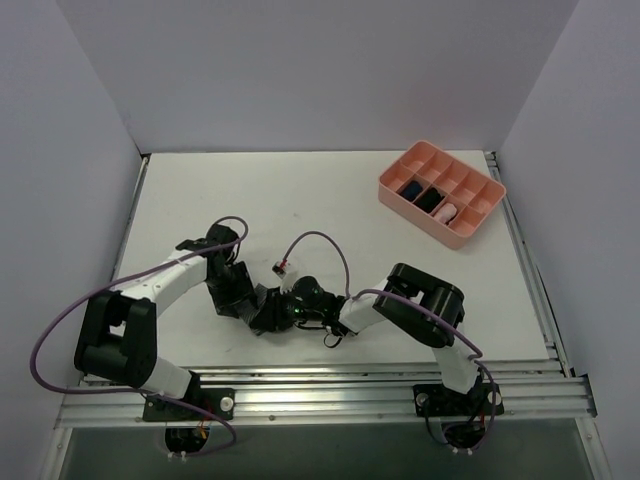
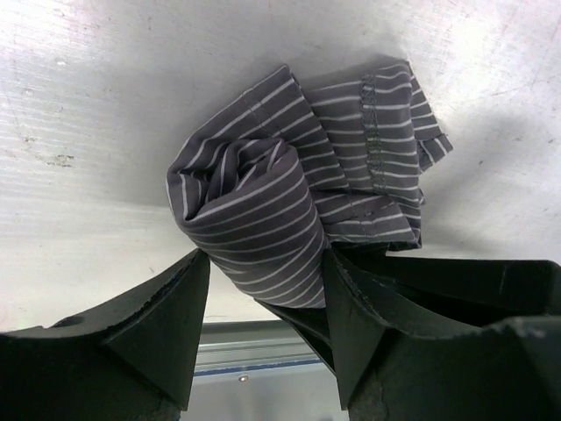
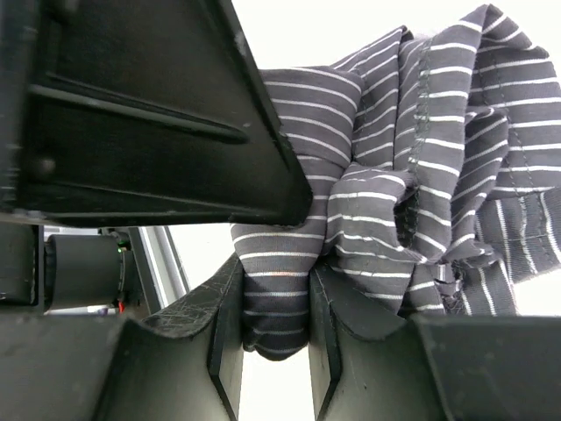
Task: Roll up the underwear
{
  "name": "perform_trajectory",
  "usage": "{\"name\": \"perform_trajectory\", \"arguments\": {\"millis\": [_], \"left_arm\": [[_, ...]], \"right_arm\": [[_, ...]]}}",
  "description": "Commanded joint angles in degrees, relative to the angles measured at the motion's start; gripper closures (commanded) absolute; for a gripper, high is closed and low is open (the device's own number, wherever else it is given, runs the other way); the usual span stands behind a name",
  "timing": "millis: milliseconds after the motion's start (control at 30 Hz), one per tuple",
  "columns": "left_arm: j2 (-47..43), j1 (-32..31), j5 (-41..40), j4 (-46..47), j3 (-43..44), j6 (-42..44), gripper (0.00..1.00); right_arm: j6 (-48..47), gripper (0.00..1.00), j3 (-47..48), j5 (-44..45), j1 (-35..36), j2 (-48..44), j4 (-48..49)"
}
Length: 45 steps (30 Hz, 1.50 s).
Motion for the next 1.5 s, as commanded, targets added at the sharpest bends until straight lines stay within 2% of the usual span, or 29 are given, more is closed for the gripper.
{"name": "perform_trajectory", "arguments": {"millis": [0,67,167,200,233,300,333,400,567,667,767,867,1067,1233,1467], "left_arm": [[2.6,0.0,-2.2,-1.0,1.4,1.3,0.38],[5.4,0.0,-2.9,-2.1,2.0,1.2,0.39],[9.2,-0.1,-3.0,-2.0,2.4,1.3,0.46],[10.8,-0.1,-2.7,-1.1,2.5,1.5,0.5],[11.5,-0.1,-2.5,-1.0,2.7,1.8,0.61],[13.1,-0.1,-1.8,-0.7,3.8,2.3,0.71],[13.5,-0.2,-1.3,-0.3,4.0,2.5,0.78],[14.7,-0.3,0.0,0.1,4.8,3.0,0.84],[17.7,-1.1,2.0,-1.0,7.5,3.6,0.87],[19.0,-1.9,2.4,-2.1,9.4,3.7,0.88],[20.2,-2.4,2.8,-2.9,11.1,3.8,0.88],[21.1,-2.9,2.7,-3.6,12.2,3.7,0.87],[21.2,-3.6,2.2,-4.2,12.3,3.1,0.87],[21.3,-4.2,2.0,-4.3,12.0,2.9,0.87],[21.2,-4.7,1.7,-4.7,11.7,2.4,0.87]], "right_arm": [[-0.8,1.0,-4.8,-1.8,0.8,7.2,-24.1],[-0.7,1.0,-4.8,-1.7,0.3,6.7,-24.9],[-1.9,0.98,-3.9,-1.2,0.2,5.3,-28.7],[-2.2,0.89,-3.5,0.2,0.2,3.2,-29.9],[-2.6,0.84,-3.4,1.0,0.2,1.7,-31.2],[-4.4,0.71,-2.1,4.8,0.3,-2.9,-36.6],[-5.1,0.68,-1.4,6.0,0.3,-4.4,-38.6],[-7.5,0.61,0.6,9.1,0.5,-8.3,-45.5],[-12.3,0.52,9.9,22.4,1.7,-13.4,-61.1],[-15.6,0.44,15.1,29.7,3.9,-14.4,-65.8],[-18.4,0.42,18.5,34.5,6.9,-13.9,-68.3],[-20.9,0.41,22.5,38.6,10.1,-12.8,-69.2],[-26.8,0.41,28.4,41.5,13.6,-8.7,-68.8],[-30.2,0.41,32.6,40.8,14.0,-5.1,-67.9],[-32.8,0.41,37.0,46.0,15.0,1.5,-68.7]]}}
